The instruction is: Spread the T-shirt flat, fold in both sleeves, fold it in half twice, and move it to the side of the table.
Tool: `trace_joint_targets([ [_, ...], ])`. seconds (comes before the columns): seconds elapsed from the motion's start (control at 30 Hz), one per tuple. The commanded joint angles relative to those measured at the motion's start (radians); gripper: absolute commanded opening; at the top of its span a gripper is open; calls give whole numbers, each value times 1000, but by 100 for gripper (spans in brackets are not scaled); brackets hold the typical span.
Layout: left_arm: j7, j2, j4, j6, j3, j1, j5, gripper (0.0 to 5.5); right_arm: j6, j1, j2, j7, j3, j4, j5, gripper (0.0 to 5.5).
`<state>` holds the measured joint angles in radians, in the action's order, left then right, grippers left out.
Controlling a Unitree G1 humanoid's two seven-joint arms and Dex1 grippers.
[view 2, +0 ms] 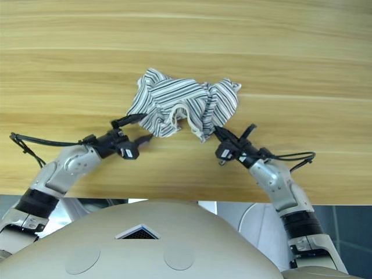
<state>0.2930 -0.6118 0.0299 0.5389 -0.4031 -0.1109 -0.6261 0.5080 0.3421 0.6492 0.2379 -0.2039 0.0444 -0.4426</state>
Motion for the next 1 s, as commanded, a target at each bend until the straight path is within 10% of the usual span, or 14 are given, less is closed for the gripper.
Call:
trace_joint_targets([
  [0.03,4,37,75,-80,-49,30,-99,373,-23,24,-7,2,-14,23,-25,2],
  [0.73,-167,-6,-13,-125,97,-105,-30,373,0,15,-9,-27,-21,69,-27,2],
  [1.0,13,-96,-95,-45,6,-177,-1,373,0,17,-7,-23,-20,59,-28,2],
])
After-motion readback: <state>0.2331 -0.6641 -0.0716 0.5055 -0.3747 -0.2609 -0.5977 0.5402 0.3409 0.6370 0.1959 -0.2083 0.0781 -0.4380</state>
